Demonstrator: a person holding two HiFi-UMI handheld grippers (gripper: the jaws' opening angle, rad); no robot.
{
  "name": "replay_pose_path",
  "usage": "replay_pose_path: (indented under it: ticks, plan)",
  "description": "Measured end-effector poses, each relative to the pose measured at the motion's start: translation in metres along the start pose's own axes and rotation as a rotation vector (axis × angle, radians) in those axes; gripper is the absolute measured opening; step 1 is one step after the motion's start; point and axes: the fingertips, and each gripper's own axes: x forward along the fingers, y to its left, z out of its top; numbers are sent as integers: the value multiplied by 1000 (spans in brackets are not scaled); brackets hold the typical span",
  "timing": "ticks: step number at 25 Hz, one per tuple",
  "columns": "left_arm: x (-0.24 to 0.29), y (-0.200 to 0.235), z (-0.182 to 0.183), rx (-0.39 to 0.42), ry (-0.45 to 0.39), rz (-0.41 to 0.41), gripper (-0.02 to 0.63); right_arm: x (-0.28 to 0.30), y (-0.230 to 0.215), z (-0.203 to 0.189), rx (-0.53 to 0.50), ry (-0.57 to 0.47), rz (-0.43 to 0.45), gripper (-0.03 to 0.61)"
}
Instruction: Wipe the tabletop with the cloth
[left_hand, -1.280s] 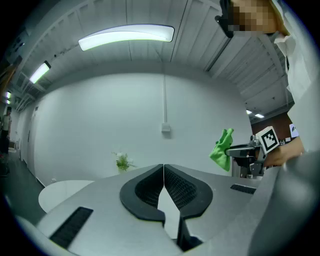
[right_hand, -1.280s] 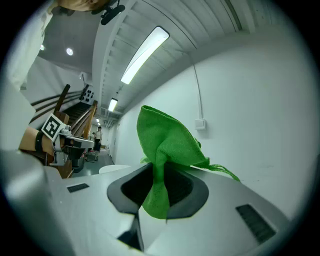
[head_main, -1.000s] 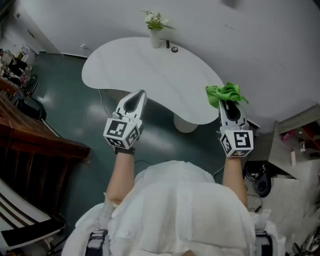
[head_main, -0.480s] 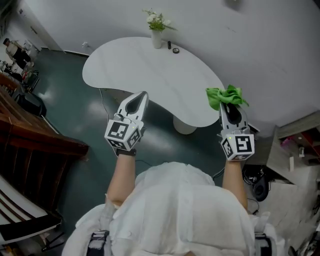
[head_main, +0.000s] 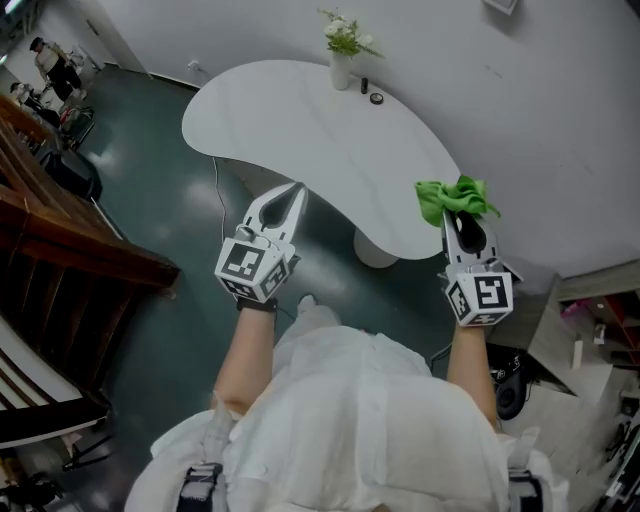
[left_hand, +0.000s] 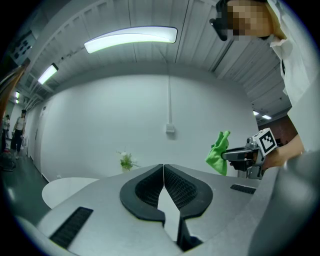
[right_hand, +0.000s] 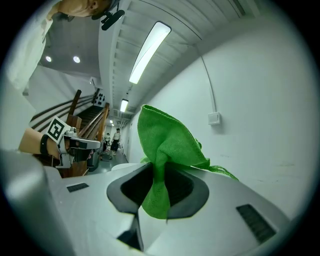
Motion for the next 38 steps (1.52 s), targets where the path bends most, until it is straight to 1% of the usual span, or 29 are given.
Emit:
replay_pose_path:
  ticks: [3, 7, 10, 14, 17, 19, 23, 26, 31, 35, 38]
  plan:
    - [4, 25, 2, 11, -8, 12, 18, 27, 10, -4, 18, 6, 20, 63]
    - [8, 78, 1, 15, -15, 23, 18, 79, 29, -4, 31, 3, 37, 64]
    - [8, 128, 0, 10, -17, 27, 18, 125, 46, 1, 59, 1, 33, 64]
    - [10, 196, 6, 15, -41, 23, 18, 187, 70, 4, 67, 12, 24, 64]
    - [17, 234, 2, 20, -33, 15, 18, 220, 83, -3, 75, 35, 10, 64]
    - [21, 252, -3, 12, -26, 2, 18, 236, 91, -9, 81, 58, 0, 64]
    - [40, 275, -14, -1, -14, -35, 18, 266, 100, -20, 97, 101, -5, 64]
    - [59, 279, -23, -7, -2, -77, 18, 281, 99, -31, 113, 136, -11, 64]
    - [105, 290, -32, -2, 11, -131, 18, 316, 81, -54, 135, 199, -26, 64]
    - [148, 298, -39, 8, 40, -170, 18, 348, 62, -83, 198, 277, -27, 64]
    - [182, 303, -48, 7, 69, -197, 18, 376, 52, -106, 228, 344, -7, 64]
